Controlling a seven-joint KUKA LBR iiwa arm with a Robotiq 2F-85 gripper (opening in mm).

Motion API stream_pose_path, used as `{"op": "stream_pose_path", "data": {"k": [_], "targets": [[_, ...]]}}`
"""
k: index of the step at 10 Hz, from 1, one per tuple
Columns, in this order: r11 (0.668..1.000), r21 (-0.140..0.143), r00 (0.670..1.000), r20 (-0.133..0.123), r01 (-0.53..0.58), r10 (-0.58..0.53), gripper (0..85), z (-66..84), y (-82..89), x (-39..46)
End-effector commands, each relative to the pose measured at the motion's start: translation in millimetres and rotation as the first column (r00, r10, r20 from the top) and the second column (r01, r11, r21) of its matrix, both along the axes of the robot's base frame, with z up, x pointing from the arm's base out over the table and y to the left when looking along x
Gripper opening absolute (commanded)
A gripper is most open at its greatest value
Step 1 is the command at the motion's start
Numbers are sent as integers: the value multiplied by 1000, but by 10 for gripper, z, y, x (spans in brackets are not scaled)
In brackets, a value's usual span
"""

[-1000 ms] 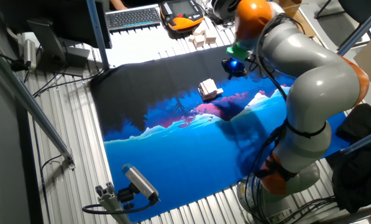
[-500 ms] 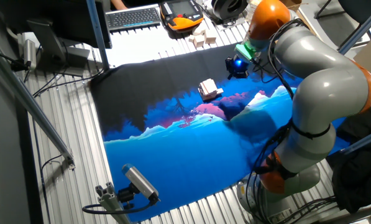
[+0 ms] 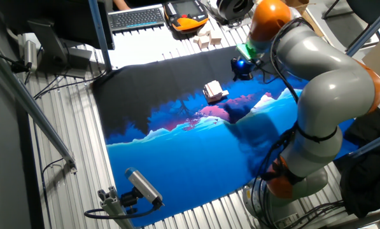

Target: Play Jenga

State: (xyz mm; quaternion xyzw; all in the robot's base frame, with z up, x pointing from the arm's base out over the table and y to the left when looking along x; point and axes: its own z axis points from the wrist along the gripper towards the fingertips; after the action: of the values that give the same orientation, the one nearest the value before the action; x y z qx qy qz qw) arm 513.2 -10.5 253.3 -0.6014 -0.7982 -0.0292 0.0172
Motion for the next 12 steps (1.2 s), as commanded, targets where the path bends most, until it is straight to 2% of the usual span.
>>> {"op": "stream_pose_path", "data": {"k": [1,2,3,4,8,11,12], "targets": [[997,-7,997,-1,83,-83,170,0,1,0],[994,-7,994,3,106,-106,340,0,1,0],[992,-20,992,-2,122,-122,340,-52,-7,50],[989,-37,990,-8,143,-143,510,-119,-22,103],[987,-57,988,-12,152,-152,510,-476,-204,220],[976,-71,978,-11,206,-207,510,-749,-237,225],[969,-90,973,-20,229,-231,510,-831,-256,219]]}}
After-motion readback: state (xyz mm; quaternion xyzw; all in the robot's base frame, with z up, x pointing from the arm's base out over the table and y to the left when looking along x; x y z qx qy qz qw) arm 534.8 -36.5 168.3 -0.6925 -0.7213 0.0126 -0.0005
